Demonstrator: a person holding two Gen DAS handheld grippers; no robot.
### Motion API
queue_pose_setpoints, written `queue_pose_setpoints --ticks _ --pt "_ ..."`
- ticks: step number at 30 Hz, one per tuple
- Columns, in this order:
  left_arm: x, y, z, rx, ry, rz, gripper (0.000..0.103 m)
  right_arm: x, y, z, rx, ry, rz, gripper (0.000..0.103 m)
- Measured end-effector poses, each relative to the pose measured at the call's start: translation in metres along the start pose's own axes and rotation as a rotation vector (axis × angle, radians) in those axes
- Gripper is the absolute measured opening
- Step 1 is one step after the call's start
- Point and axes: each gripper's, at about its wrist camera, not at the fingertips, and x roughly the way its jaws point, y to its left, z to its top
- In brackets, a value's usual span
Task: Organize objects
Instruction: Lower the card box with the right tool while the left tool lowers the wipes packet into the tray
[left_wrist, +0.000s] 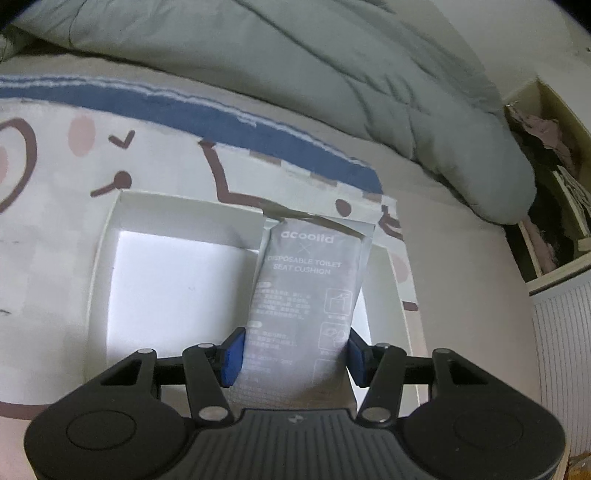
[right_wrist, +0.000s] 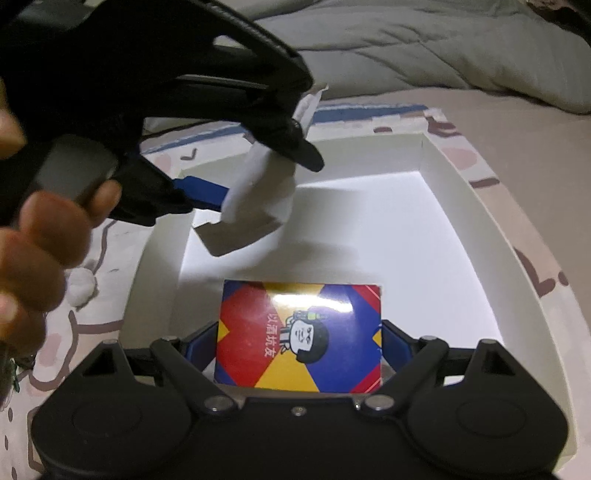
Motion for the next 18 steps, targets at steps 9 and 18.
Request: queue_pose_setpoints --ticks 9,18 --pt "0.022 0.017 -0.001 -0.098 -0.022 0.063 0.055 0.008 -0.006 -0.005 0.018 0.046 0.009 0.097" --pt "0.023 0.022 0.0 -0.146 0.007 0.076 0.096 0.004 -0.02 -0.009 0.027 0.056 -0.017 0.097"
